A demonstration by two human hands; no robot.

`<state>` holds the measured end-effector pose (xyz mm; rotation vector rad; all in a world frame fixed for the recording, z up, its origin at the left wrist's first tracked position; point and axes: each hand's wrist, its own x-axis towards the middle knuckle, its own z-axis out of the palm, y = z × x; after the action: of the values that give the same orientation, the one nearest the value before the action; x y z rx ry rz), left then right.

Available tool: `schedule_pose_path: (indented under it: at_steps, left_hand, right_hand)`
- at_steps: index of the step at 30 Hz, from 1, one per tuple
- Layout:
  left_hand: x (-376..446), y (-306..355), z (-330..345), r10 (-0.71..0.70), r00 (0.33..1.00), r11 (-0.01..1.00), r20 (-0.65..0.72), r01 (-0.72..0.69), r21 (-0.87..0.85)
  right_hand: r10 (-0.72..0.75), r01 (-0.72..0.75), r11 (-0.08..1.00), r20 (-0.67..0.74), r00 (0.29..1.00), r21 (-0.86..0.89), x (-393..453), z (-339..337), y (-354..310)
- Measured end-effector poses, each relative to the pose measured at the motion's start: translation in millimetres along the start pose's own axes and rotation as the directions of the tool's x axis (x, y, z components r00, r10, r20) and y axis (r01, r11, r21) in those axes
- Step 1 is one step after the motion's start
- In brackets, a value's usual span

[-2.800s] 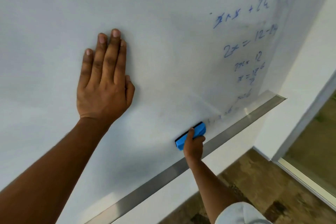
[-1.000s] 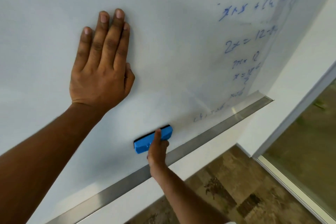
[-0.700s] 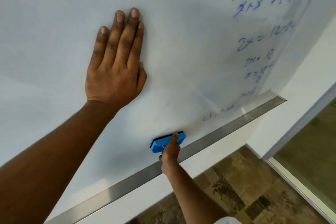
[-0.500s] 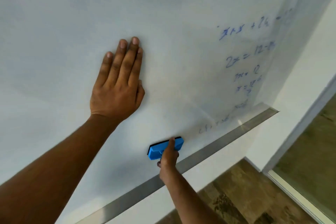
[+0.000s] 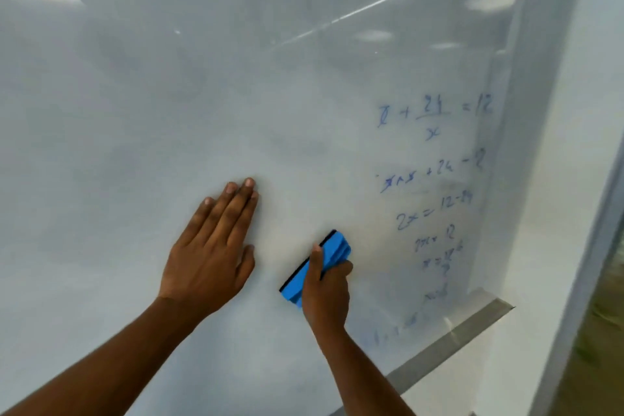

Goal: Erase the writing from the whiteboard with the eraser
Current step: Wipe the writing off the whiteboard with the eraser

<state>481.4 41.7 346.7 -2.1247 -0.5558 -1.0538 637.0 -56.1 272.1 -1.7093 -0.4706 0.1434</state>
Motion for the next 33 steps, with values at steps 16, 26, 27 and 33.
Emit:
schedule_pose_path:
  at_steps: [16, 26, 27, 33]
  left_hand:
    - [146, -54, -52, -0.057, 0.989, 0.982, -0.139, 0.080, 0.170]
    - [133, -63, -66, -0.007, 0.981, 0.994, -0.195, 0.028, 0.104]
    - [127, -71, -71, -0.017, 0.982, 0.993, -0.186, 0.039, 0.116]
    - [79, -159, -112, -0.079, 0.976, 0.968, -0.203, 0.123, 0.217]
  right_hand:
    - [-0.489, 0.472, 0.851, -0.021, 0.872, -0.230, 30, -4, -82]
    - [-0.690, 0.661, 0.714, -0.398, 0.605, -0.231, 82, -30, -182]
    - [-0.682, 0.669, 0.714, -0.423, 0.597, -0.207, 84, -27, -193]
    - [-0.990, 0.922, 0.139, -0.042, 0.133, -0.362, 75, -8, -160]
